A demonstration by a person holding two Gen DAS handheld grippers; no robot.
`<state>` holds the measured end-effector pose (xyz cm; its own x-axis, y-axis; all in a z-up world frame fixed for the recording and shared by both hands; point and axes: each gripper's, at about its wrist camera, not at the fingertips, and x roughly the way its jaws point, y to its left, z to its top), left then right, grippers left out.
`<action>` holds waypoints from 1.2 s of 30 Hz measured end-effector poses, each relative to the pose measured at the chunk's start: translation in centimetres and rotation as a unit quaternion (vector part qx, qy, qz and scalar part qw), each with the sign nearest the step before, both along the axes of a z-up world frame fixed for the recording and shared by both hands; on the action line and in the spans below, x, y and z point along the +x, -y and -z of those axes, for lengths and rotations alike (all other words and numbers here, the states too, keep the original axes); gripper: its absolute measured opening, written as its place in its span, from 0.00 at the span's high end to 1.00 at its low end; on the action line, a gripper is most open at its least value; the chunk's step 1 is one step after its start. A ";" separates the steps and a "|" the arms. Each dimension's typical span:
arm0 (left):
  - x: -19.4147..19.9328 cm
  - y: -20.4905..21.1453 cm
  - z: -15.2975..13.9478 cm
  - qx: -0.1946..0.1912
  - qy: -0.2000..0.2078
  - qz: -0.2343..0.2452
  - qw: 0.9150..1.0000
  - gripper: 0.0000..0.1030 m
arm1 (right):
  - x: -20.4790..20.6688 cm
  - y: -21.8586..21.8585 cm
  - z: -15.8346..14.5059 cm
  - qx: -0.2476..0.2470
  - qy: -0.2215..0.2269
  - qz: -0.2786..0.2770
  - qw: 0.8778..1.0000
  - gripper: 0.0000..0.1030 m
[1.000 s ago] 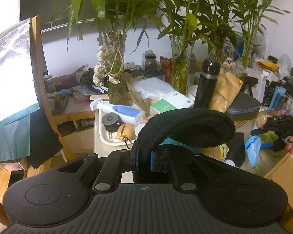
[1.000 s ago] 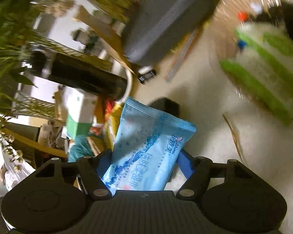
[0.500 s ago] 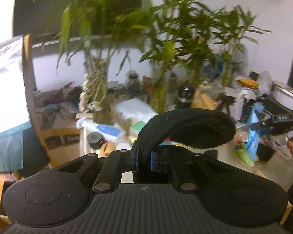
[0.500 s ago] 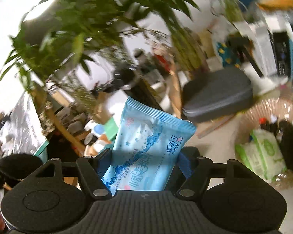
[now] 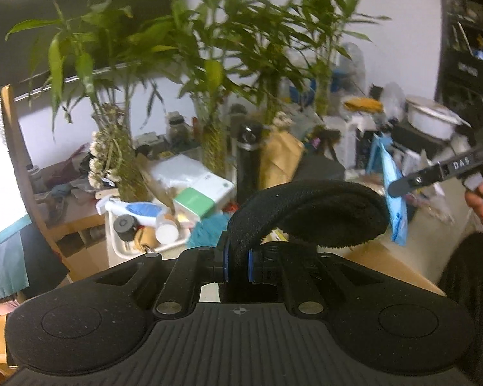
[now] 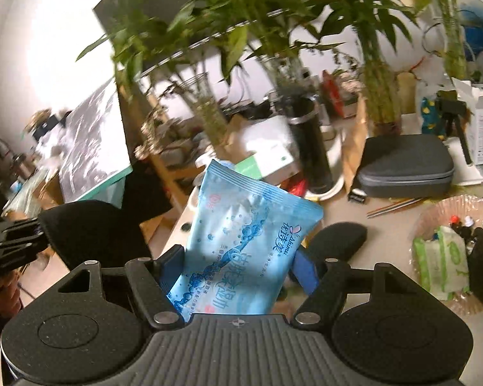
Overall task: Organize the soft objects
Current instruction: 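Lift the foam pad with the left tool while the right tool carries the wipes toward the box, then open the left tool over the box while the right tool drops the wipes inside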
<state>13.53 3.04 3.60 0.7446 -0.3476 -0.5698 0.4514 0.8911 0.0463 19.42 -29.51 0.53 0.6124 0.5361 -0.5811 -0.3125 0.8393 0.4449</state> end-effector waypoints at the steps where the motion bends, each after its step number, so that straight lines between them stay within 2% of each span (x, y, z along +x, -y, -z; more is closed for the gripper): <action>1: -0.4 0.3 0.1 0.005 -0.002 0.006 1.000 0.90 | -0.4 -0.2 -0.1 -0.004 0.001 -0.005 1.000 0.28; 8: -2.7 2.7 1.5 0.064 0.003 0.046 0.997 0.90 | -2.9 -1.0 -0.7 -0.040 0.020 -0.033 0.998 0.28; 13: -4.0 4.8 3.1 0.120 0.016 0.067 0.990 0.90 | -4.1 -1.0 -0.6 -0.050 0.022 -0.041 0.998 0.28; 16: -4.6 5.7 4.1 0.145 0.017 0.071 0.987 0.87 | -4.8 -1.3 -0.4 -0.060 0.026 -0.051 0.997 0.28; 18: -4.9 6.1 4.6 0.149 0.018 0.082 0.985 0.85 | -4.9 -1.4 -0.3 -0.062 0.028 -0.054 0.996 0.28; 19: -5.0 6.2 4.7 0.151 0.020 0.085 0.985 0.81 | -4.9 -1.4 -0.3 -0.061 0.027 -0.054 0.996 0.28; 20: -5.1 6.4 4.9 0.157 0.021 0.087 0.983 0.69 | -4.8 -1.5 -0.2 -0.061 0.027 -0.054 0.996 0.28; 21: -5.2 6.5 5.0 0.163 0.022 0.087 0.982 0.62 | -4.8 -1.5 -0.2 -0.060 0.026 -0.054 0.996 0.28; 22: -5.4 6.6 5.2 0.169 0.022 0.087 0.982 0.48 | -4.8 -1.5 -0.1 -0.061 0.026 -0.053 0.996 0.28; 23: -5.6 6.6 5.3 0.172 0.025 0.085 0.981 0.42 | -4.8 -1.5 -0.1 -0.062 0.026 -0.052 0.996 0.28; 27: -6.2 6.1 4.9 0.154 0.025 0.082 0.984 0.40 | -5.0 -1.8 0.0 -0.070 0.028 -0.056 0.996 0.28; 31: -6.2 4.9 4.6 0.118 0.006 0.070 0.991 0.38 | -5.1 -2.3 0.2 -0.079 0.028 -0.062 0.995 0.28; 36: -6.0 3.4 4.3 0.093 -0.016 0.038 0.995 0.38 | -5.1 -2.9 0.4 -0.086 0.023 -0.073 0.993 0.28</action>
